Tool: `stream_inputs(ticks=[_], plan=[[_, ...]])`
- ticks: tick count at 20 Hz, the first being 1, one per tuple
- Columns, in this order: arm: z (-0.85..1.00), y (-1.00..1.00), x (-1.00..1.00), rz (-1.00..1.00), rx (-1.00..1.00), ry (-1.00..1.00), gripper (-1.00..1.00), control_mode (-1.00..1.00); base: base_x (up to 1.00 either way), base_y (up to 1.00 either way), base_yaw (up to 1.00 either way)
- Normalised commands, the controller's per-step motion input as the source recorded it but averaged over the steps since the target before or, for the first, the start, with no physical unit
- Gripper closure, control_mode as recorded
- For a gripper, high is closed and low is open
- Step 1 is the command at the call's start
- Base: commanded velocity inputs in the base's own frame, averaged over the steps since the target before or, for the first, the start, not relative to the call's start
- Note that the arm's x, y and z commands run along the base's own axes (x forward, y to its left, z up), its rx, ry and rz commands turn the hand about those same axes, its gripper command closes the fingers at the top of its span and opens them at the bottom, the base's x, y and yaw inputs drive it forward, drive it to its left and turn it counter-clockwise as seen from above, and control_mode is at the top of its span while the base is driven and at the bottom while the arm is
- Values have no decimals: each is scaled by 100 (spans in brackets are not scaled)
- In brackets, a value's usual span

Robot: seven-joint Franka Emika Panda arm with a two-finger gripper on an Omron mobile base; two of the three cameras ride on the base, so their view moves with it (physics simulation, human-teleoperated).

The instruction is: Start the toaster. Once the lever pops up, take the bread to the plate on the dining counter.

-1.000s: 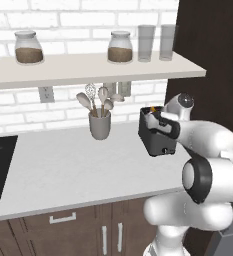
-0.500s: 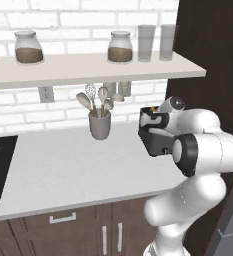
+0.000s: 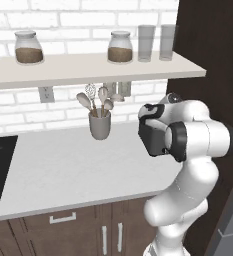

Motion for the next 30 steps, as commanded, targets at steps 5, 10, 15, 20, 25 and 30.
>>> stream_inputs(ticks=[5,10,15,20,25,30], plan=[[-55,0,6,0,0,0,100,-100,0,0,0],[-22,0,-2,0,0,-1,100,-100,0,0,0],[2,0,-17,0,0,-9,100,-100,0,0,0],[31,0,-24,0,0,-12,100,-100,0,0,0],[86,-3,-21,0,0,-16,100,-100,0,0,0],[98,-1,-19,0,0,-12,100,-100,0,0,0]])
